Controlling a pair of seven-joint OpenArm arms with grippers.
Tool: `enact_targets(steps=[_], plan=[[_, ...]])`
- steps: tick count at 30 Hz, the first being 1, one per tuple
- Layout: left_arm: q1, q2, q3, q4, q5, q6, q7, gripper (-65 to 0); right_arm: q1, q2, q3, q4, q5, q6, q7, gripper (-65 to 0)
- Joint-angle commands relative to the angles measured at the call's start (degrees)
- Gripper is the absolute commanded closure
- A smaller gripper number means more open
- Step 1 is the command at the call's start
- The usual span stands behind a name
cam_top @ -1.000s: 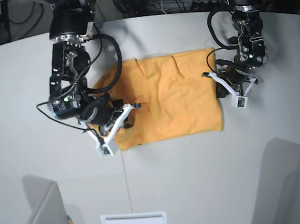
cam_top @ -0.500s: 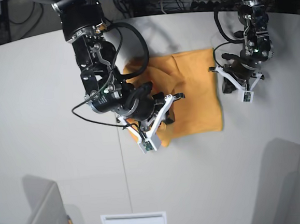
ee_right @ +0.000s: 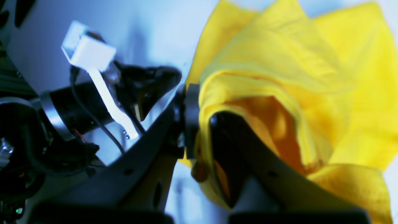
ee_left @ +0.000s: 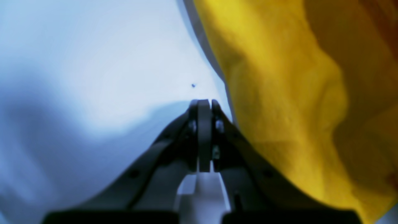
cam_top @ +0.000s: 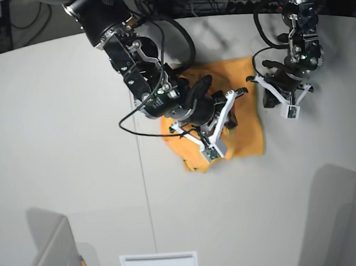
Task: Fold the T-shirt properly
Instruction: 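Grasp the shirt end with the right gripper and fold it toward the left gripper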
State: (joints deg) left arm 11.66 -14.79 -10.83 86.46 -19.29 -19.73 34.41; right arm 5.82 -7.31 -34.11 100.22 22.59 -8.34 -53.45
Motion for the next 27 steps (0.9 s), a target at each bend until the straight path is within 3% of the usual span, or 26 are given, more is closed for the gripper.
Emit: enact_targets(steps=[1,6,16,23,27], plan=[[0.6,-0.47,-0.11,0.45,1.75,0.17,2.11,0.0,1.69,-0.82,-0.57,0.21,0.84,0.03,2.59,0.0],[1.31,-0.11,-0.11,0.45,7.11,0.17,2.11,0.0,2.13,-0.82,-2.16,-4.36,0.84,0.03,5.58,0.0],[2.54,-0.03,-0.11,2.47,7.64,0.08,2.11,0.0,4.24,-1.26,-7.17,-10.16,1.1,-0.06,12.09,0.0],[4.56,-0.2,-0.29,5.81,7.46,-0.1,2.2,0.0,8.64,-1.08,-7.17,-20.97,16.14,-0.06,13.85,0.0],[7.81,-0.03,-6.53,11.43,7.38,-0.27,2.2,0.0,8.99,-1.0,-7.25,-22.2,18.77,-0.06,13.85,-27.3]])
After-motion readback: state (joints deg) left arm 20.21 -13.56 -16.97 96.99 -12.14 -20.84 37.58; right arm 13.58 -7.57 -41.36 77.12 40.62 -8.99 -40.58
